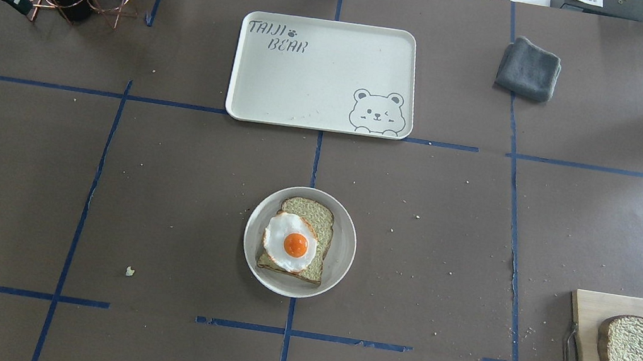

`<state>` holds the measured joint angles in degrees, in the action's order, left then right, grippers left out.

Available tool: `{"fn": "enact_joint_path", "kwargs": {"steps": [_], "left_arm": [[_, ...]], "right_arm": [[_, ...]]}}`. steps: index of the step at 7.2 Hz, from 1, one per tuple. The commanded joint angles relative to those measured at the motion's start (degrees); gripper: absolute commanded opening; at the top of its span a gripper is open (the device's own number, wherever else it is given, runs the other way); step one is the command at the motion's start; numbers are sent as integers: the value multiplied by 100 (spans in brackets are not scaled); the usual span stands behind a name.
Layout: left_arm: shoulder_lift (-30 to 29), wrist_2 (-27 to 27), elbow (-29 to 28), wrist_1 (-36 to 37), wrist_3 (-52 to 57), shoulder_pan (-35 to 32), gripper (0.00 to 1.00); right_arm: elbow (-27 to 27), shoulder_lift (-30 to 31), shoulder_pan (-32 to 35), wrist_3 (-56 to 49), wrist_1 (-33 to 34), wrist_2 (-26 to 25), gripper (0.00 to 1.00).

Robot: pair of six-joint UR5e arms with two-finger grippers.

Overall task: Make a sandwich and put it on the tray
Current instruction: 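Grasp the bread slice on the wooden board with the right gripper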

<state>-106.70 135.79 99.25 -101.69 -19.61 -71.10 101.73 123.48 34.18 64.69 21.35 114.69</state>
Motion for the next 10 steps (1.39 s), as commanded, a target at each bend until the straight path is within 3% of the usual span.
{"fn": "enact_joint_path", "kwargs": {"steps": [1, 3, 6, 8, 10], "left_arm": [[9, 0, 7, 0, 10, 0, 100], [9, 0, -2, 0, 1, 0, 100], [9, 0, -2, 0, 1, 0, 100], [9, 0, -11, 0, 1, 0, 100], [9, 0, -20, 0, 1, 0, 100]], "right_arm": [[-4, 0, -69, 0, 1, 0, 49], [-4, 9, -60, -9, 1, 9, 0], [75, 9, -8, -18, -17, 18, 0], [635, 315, 53, -26, -17, 114, 0], [682, 325, 132, -35, -26, 123, 0]]}}
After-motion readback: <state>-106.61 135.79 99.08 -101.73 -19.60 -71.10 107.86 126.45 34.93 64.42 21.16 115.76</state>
